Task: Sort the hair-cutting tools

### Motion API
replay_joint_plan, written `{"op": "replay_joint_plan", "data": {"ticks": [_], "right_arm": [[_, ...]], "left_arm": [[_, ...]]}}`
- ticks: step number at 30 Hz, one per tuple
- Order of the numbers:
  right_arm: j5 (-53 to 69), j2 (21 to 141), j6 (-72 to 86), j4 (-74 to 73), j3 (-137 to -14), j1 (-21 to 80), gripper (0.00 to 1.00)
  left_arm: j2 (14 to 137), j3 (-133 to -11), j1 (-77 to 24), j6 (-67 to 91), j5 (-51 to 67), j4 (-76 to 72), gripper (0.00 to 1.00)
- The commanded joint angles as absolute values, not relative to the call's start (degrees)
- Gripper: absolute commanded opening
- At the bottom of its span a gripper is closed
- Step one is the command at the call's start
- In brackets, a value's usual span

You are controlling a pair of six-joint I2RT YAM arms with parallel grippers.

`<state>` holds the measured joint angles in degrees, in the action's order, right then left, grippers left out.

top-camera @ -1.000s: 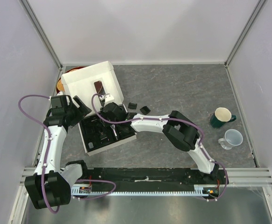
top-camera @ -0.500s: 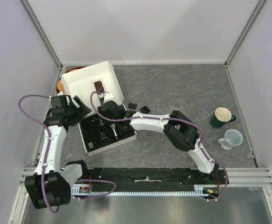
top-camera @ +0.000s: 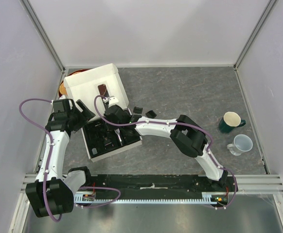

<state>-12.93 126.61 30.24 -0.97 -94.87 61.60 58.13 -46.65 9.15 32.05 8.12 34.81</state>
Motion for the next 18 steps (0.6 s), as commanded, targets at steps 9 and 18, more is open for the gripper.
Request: {"op": "replay_joint_plan", "data": {"ticks": [9,18], "right_arm": [[-11.07,124.19,30.85,-3.25,-92.73,62.49,0.11],[-11.86,123.84,30.67,-3.78,-91.14,63.02,0.10]], "left_arm": [[57.92,-47.29,9.05,31.29,9.40,33.75,0.87],[57.92,-47.20,9.05,31.38,9.49,33.75,0.87]]}}
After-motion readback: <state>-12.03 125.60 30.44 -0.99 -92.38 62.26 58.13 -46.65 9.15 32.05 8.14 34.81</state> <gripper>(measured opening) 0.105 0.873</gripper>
